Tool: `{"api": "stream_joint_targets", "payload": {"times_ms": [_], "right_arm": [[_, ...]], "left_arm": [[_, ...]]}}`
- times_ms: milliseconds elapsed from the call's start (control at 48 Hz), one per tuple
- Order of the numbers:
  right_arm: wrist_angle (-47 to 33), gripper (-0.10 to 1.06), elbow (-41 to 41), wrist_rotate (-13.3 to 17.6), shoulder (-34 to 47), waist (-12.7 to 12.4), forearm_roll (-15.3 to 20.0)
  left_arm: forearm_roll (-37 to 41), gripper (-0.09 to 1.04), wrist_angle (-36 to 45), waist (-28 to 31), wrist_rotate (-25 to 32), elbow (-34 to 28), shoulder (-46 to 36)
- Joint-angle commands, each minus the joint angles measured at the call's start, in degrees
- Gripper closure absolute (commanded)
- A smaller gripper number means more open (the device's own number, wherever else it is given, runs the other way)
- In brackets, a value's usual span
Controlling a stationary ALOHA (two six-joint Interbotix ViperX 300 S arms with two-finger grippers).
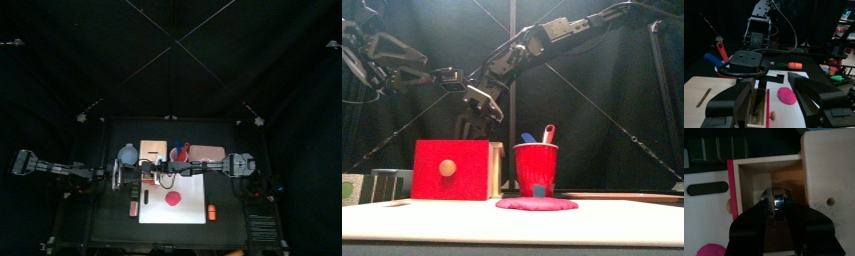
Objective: Get the cutter from the drawer then cut the dough then place the extra dough in the bowl
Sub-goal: Place the cutter on the board
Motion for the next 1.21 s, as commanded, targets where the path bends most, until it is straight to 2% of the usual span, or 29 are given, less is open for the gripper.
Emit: {"api": "stream_joint_targets", "payload": {"times_ms": [21,396,979,1208], "right_arm": [[-0.18,0.3,-1.58,-0.09,-1.14,-0.7,-0.09],[0.35,0.55,-2.46,0.0,-1.23,-0.53,-0.09],[11.43,0.56,-11.95,0.0,-6.94,1.85,-0.88],[18.81,0.56,-10.81,0.18,-10.9,2.37,-0.53]], "left_arm": [[-0.09,0.05,-0.26,-0.09,0.0,-0.62,0.0],[-1.85,0.05,-0.18,-0.09,0.0,0.09,-0.09],[-3.34,0.05,2.9,0.26,0.09,0.0,0.0],[-4.04,0.05,4.57,0.97,0.0,0.0,-0.09]]}}
